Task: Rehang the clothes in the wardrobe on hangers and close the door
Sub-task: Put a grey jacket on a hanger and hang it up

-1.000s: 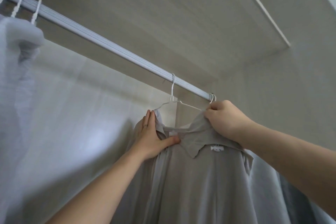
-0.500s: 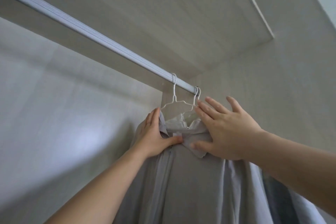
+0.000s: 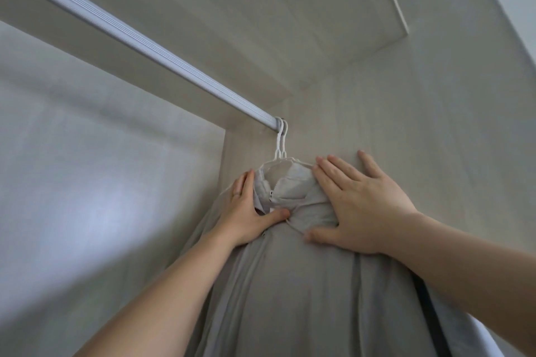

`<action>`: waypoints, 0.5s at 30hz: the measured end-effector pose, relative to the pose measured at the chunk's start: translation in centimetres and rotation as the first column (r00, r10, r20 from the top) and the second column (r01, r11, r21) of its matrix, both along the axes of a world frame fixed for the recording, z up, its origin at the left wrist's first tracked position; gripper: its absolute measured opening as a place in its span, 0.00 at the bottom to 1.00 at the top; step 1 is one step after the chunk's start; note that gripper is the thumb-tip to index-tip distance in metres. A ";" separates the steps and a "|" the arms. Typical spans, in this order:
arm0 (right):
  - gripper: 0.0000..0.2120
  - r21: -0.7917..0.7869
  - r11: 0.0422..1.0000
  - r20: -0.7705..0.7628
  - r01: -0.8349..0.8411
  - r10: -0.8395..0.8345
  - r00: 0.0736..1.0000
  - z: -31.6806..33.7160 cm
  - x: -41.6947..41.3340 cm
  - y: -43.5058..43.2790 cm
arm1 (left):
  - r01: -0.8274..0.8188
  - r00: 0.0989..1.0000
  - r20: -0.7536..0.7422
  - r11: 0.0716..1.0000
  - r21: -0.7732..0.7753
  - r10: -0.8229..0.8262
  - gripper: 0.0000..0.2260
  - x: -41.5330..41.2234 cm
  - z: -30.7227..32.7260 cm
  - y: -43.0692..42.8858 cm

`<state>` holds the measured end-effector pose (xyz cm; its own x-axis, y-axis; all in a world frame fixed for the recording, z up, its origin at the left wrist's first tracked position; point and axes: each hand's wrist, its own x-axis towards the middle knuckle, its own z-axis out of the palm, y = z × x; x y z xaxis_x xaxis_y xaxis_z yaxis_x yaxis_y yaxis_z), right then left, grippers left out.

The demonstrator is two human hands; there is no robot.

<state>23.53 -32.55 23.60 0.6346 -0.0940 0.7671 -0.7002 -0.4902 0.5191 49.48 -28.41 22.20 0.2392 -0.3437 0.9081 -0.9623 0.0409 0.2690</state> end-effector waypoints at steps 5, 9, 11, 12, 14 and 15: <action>0.56 -0.032 0.999 0.019 -0.008 0.009 1.000 -0.1 0.0 -0.1 | -0.019 1.000 -0.013 0.999 0.028 0.020 0.63 -0.3 -0.3 0.6; 0.54 0.002 0.999 0.025 -0.037 0.036 0.999 -0.6 -0.7 0.4 | -0.062 0.998 -0.021 0.998 0.007 0.062 0.59 -1.5 -0.6 2.1; 0.53 0.044 0.997 0.044 -0.066 0.064 0.997 -1.3 -1.7 0.5 | -0.129 0.992 -0.008 0.992 0.004 0.129 0.58 -2.3 -1.3 3.0; 0.51 0.060 0.995 0.055 -0.079 0.076 0.996 -1.7 -2.4 0.6 | -0.171 0.985 0.016 0.985 -0.007 0.171 0.56 -2.8 -1.7 3.4; 0.47 0.079 0.992 0.079 -0.100 0.094 0.992 -2.9 -4.0 0.6 | -0.270 0.959 0.079 0.962 -0.048 0.273 0.47 -4.1 -2.9 4.3; 0.45 0.080 0.991 0.096 -0.108 0.100 0.990 -3.6 -4.9 0.7 | -0.310 0.943 0.106 0.948 -0.066 0.316 0.43 -5.0 -3.6 4.8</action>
